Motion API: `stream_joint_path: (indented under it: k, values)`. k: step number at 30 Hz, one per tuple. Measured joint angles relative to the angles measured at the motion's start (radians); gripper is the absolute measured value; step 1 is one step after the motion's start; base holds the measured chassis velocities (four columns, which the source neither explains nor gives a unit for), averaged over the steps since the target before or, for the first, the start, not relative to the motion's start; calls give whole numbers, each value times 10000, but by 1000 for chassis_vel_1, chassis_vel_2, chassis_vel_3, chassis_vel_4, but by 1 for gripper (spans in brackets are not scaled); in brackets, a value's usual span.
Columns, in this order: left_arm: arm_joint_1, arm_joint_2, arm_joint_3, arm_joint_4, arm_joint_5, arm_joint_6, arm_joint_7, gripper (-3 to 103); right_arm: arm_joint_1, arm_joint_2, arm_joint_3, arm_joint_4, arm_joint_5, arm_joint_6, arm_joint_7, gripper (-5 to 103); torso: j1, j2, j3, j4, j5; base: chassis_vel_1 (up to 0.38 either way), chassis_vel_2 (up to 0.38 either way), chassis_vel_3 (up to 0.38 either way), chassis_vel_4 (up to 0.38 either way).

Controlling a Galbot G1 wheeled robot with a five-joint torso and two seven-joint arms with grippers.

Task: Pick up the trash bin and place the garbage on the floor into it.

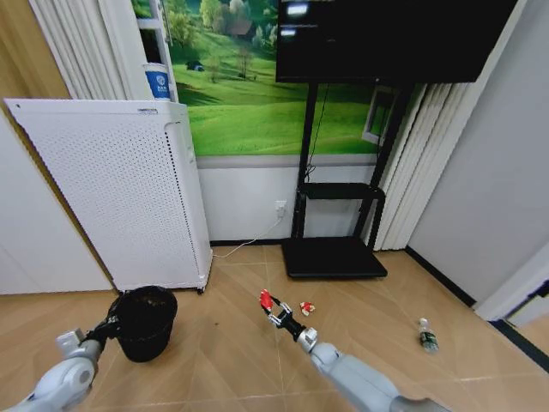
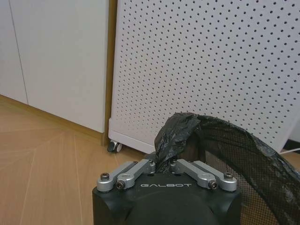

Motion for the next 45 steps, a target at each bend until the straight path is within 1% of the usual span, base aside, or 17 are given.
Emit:
stream_joint_path:
  k: [4, 9, 14, 16, 17, 19, 20, 21, 23, 24, 25, 27, 28, 30, 38, 41, 45]
  values:
    - [-285, 44, 167, 165, -41, 32, 1, 7, 74, 66, -207, 394, 8, 1, -53, 52, 0, 0, 1, 5, 3, 0, 0, 0, 0]
    - [-1300, -19, 1023, 572, -60, 40, 11, 7, 68, 38, -259, 960, -60, 2, -53, 52, 0, 1, 0, -3, 3, 0, 0, 0, 0]
    - [-2008, -260, 1755, 910, -4, 44, 54, 7, 52, 222, -282, 399, -85, 5, -71, 52, 0, 0, 1, -1, 2, 0, 0, 0, 0]
    - [-2818, -371, 2691, 1478, 69, 44, 259, 7, -22, 174, -204, 315, -18, 7, -163, 52, 0, 0, 1, 0, 2, 0, 0, 0, 0]
    - [-2818, -371, 2691, 1478, 69, 44, 259, 7, -22, 174, -204, 315, -18, 7, -163, 52, 0, 0, 1, 0, 2, 0, 0, 0, 0]
    - [-3790, -532, 3700, 2051, 127, 46, 321, 7, -50, 74, -163, 525, 9, 9, -229, 52, 0, 0, 2, 0, -1, 0, 0, 0, 0]
    - [-3790, -532, 3700, 2051, 127, 46, 321, 7, -50, 74, -163, 525, 9, 9, -229, 52, 0, 0, 2, 0, -1, 0, 0, 0, 0]
    - [-4450, -695, 4345, 2264, 145, 45, 275, 7, -49, 64, -152, 709, 14, 11, -247, 52, 0, 0, 1, 0, 4, 0, 0, 0, 0]
    - [-4830, -803, 4726, 2321, 136, 45, 210, 7, -49, 66, -151, 831, 11, 11, -252, 52, 1, 0, 1, -1, 4, 0, 0, 0, 0]
    - [-5396, -962, 5360, 2361, 113, 44, 103, 7, -47, 70, -155, 1029, 0, 12, -252, 52, 0, 0, 1, -2, 1, 0, 0, 0, 0]
    - [-5713, -1033, 5763, 2362, 89, 44, 59, 7, -52, 71, -163, 1166, -9, 11, -248, 52, 1, 0, 1, -4, 2, 0, 0, 0, 0]
    - [-5879, -1061, 5963, 2356, 61, 43, 15, 7, -58, 69, -174, 1255, -11, 12, -239, 52, 0, 0, 1, -3, 2, 0, 0, 0, 0]
    - [-6430, -1131, 6648, 2249, -57, 47, -180, 7, -77, 75, -229, 1474, -15, 12, -214, 52, 1, 0, 1, -4, 2, 0, 0, 0, 0]
    - [-6721, -1165, 7004, 2131, -122, 59, -303, 7, -81, 107, -273, 1547, -16, 12, -206, 52, 0, 0, 1, -4, 3, 0, 0, 0, 0]
    - [-7454, -1309, 8062, 1532, -318, 110, -710, 7, -78, 513, -601, 1499, -69, 12, -181, 52, 0, 0, 1, -2, 4, 0, 0, 0, 0]
    - [-7809, -1619, 8626, 977, -361, 122, -1048, 7, 158, 1128, -893, 826, 10, 11, -190, 52, 0, 0, 1, -2, 3, 0, 0, 0, 0]
    - [-7815, -1641, 8737, 755, -362, 127, -1069, 7, 332, 1328, -922, 377, 122, 10, -326, 52, 0, 0, 1, -2, 3, 0, 0, 0, 0]
